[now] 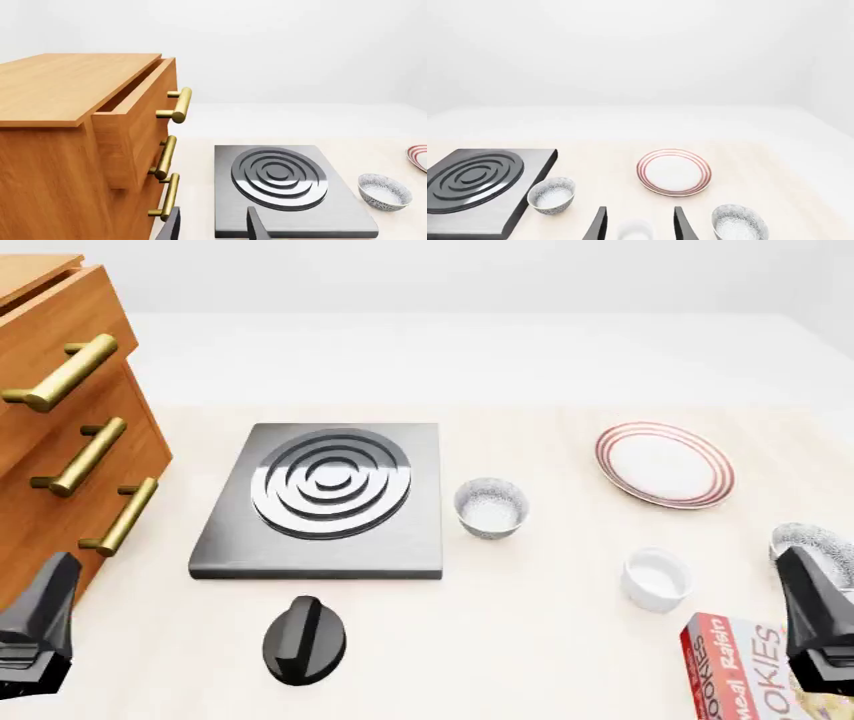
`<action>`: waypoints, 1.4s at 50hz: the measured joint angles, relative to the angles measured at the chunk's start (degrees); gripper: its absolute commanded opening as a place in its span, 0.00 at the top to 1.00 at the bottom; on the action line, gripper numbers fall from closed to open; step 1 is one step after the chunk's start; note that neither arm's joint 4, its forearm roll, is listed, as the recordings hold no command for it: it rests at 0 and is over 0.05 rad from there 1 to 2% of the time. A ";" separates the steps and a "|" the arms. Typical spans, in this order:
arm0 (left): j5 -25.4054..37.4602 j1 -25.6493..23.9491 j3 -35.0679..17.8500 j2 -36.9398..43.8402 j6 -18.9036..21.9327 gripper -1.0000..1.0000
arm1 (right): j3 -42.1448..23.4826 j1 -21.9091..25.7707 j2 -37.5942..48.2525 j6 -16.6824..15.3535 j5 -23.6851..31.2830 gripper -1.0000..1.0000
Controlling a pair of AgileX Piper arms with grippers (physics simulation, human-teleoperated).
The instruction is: Pick the akita bowl next to the plate and place it on the plate.
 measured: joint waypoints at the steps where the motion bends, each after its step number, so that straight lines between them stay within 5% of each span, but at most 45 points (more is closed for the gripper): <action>1: -0.01 0.00 -0.01 0.02 0.00 0.00 | -0.36 0.11 0.00 0.00 0.18 0.00; 33: -0.06 0.00 -0.14 0.25 0.00 0.00 | -19.61 2.18 14.83 0.87 14.12 0.00; 70: -0.06 0.00 -0.15 0.25 0.00 0.00 | -34.37 -3.72 27.53 -2.15 25.97 0.00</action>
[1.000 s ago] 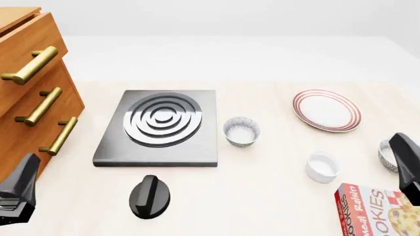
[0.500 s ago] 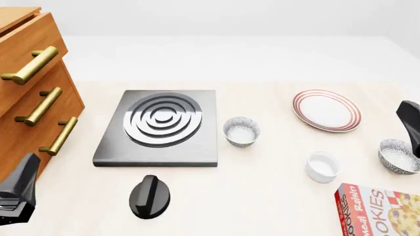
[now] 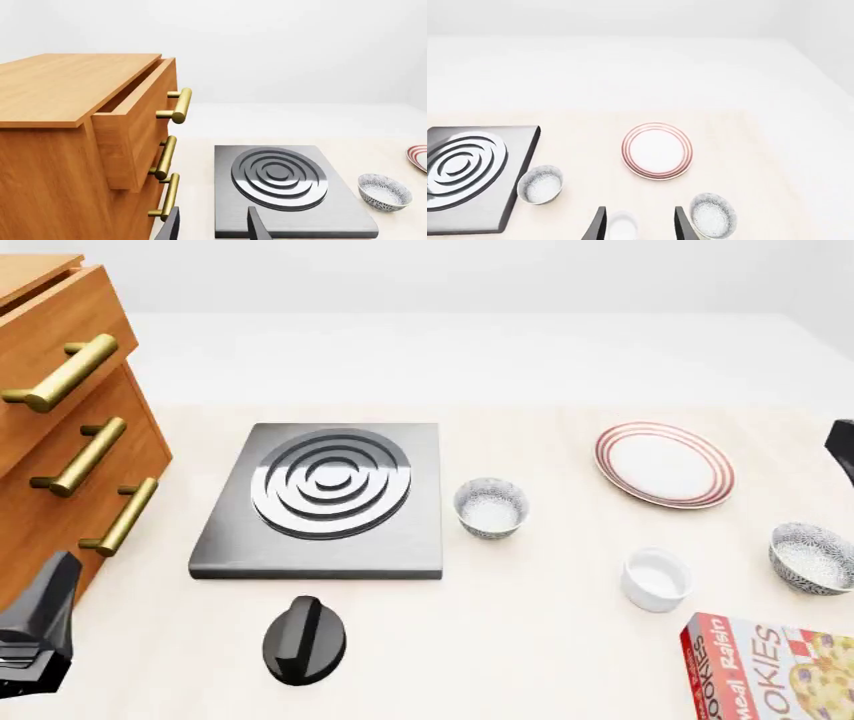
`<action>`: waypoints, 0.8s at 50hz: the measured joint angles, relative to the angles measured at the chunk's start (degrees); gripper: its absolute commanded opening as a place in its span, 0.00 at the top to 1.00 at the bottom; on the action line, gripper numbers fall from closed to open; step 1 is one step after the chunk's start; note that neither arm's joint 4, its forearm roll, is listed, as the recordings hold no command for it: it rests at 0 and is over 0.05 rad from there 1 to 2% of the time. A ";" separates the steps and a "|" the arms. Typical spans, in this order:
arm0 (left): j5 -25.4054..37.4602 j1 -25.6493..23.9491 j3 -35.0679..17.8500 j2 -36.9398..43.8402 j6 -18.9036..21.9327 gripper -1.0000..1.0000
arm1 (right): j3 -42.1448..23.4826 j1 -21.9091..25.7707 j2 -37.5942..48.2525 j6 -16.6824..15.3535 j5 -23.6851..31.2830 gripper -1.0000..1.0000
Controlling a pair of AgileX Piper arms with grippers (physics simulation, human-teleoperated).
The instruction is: Pick the akita bowl next to the plate and place it on the plate.
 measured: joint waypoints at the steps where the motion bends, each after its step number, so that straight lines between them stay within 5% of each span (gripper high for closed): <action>1: 0.00 0.00 0.00 0.00 0.00 0.00 | -0.21 -0.15 0.30 -0.13 0.15 0.00; 40: 0.00 0.00 0.00 0.00 0.00 0.00 | -6.79 -6.46 11.00 1.43 4.37 0.00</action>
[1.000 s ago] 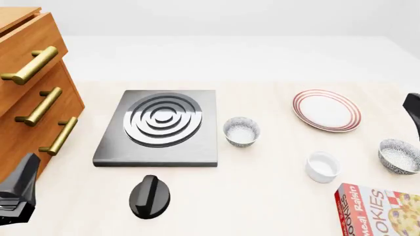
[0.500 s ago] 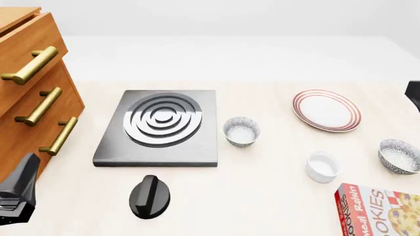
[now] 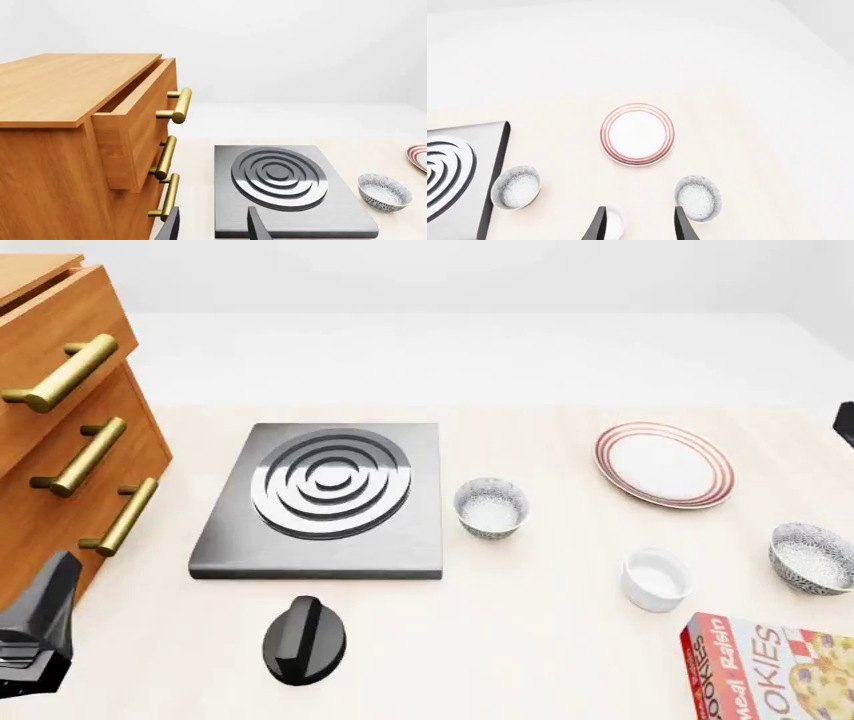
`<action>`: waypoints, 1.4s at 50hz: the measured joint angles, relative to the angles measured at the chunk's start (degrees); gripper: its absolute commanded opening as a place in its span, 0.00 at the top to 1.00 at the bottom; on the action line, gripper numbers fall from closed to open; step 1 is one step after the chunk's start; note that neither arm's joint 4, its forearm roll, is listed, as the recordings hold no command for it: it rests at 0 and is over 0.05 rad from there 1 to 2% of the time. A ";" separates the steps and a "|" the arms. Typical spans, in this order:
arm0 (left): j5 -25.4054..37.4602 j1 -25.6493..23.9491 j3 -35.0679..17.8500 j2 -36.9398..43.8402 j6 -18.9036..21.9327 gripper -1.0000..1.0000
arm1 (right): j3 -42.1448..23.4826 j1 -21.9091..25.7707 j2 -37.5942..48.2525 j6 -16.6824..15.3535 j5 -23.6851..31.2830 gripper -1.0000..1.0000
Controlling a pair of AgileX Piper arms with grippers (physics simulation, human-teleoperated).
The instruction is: Pick the akita bowl next to the plate and place it on the plate.
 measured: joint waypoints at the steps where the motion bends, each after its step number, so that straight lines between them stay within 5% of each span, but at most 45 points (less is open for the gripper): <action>1: 0.00 0.00 0.00 0.00 0.00 0.00 | 0.04 -0.30 0.20 -0.07 -0.16 0.00; 70: 0.00 0.00 0.00 0.00 0.00 0.00 | 3.74 -8.16 23.73 -6.07 -18.97 0.00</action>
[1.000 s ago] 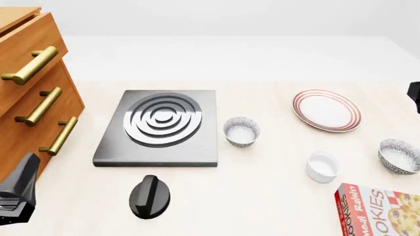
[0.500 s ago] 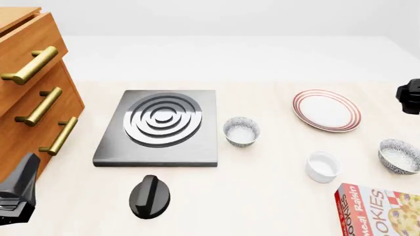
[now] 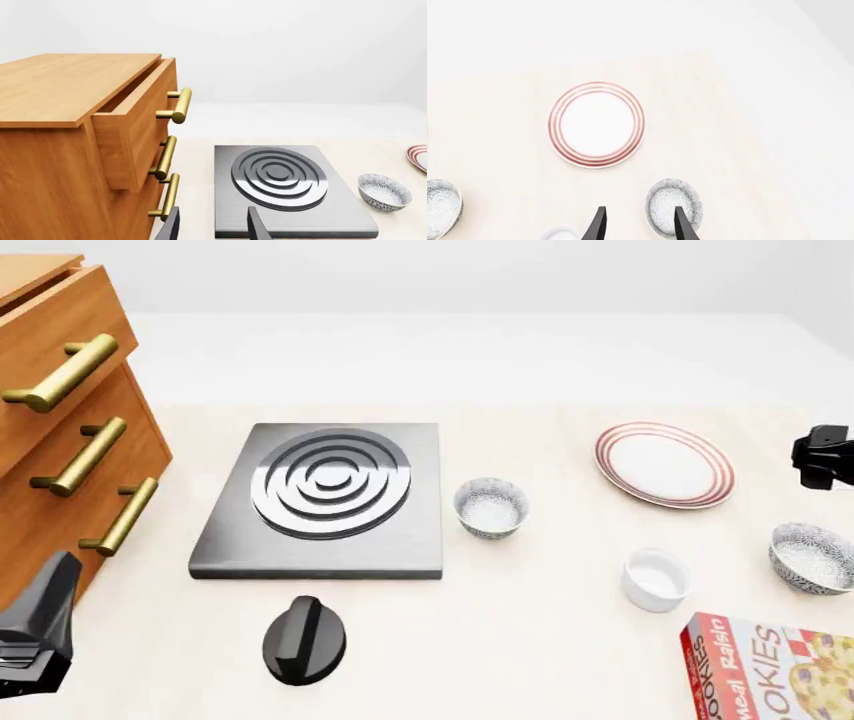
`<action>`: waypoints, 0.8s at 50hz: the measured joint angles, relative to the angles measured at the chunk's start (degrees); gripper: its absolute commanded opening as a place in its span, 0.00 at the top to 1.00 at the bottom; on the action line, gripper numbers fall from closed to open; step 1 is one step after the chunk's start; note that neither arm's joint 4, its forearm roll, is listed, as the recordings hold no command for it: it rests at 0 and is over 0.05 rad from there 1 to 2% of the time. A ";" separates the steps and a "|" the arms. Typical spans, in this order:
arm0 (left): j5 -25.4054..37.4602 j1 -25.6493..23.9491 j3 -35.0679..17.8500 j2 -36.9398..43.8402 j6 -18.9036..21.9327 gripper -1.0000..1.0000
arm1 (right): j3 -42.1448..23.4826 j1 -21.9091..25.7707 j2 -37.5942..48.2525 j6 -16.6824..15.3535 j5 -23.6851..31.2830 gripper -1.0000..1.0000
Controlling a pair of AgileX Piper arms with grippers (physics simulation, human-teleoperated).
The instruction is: Pick the akita bowl next to the plate and place it on the plate.
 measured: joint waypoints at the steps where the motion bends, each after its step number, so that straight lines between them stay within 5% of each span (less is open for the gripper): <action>1: 0.00 0.00 0.00 0.00 0.00 0.00 | 0.05 -0.06 0.25 -0.03 -0.17 0.00; 40: 0.00 0.00 0.00 0.00 0.00 0.00 | 1.27 -0.49 13.82 0.14 -10.27 0.00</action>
